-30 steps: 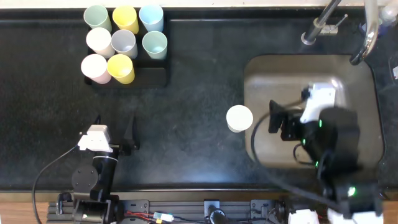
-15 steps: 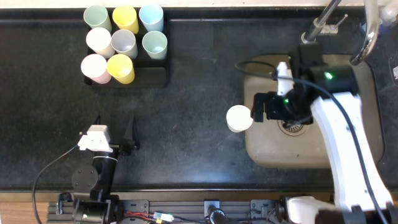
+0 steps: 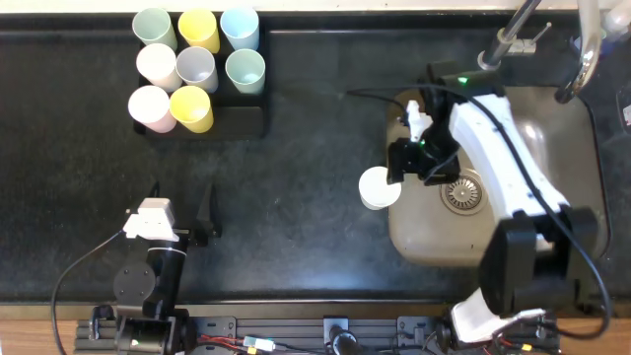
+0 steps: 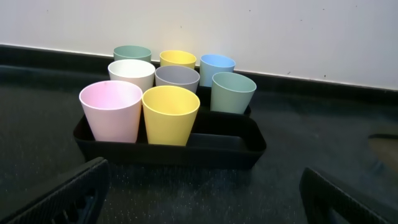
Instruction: Store Cups
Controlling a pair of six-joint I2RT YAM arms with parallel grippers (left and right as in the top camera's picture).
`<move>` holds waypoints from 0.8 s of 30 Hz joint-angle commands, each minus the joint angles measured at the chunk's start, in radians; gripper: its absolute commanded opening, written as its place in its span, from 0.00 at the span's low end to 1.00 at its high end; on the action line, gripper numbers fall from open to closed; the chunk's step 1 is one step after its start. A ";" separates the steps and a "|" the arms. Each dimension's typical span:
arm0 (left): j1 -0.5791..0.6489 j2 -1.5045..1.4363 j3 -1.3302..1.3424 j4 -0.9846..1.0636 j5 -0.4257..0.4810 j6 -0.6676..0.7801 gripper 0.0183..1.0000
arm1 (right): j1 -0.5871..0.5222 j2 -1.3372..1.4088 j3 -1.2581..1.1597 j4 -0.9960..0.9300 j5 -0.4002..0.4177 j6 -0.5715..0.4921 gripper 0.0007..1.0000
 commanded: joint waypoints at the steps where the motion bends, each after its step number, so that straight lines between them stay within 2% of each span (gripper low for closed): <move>1: -0.002 -0.008 0.000 -0.003 0.016 0.019 1.00 | 0.048 0.023 0.023 0.035 0.004 -0.003 0.63; 4: -0.002 -0.008 0.000 -0.003 0.016 0.019 1.00 | 0.061 0.034 0.023 0.060 0.004 -0.003 0.48; 10: -0.002 -0.008 0.000 -0.003 0.016 0.019 1.00 | 0.068 0.035 0.023 0.073 0.016 -0.003 0.07; 11: -0.002 -0.008 0.000 -0.003 0.016 0.019 1.00 | 0.069 0.035 0.023 0.076 0.017 -0.003 0.04; 19: -0.002 -0.008 0.000 -0.003 0.016 0.019 1.00 | 0.125 0.029 0.056 0.114 0.015 -0.004 0.04; 24: -0.002 -0.008 0.000 -0.003 0.016 0.019 1.00 | 0.187 0.023 0.283 0.097 0.016 -0.001 0.04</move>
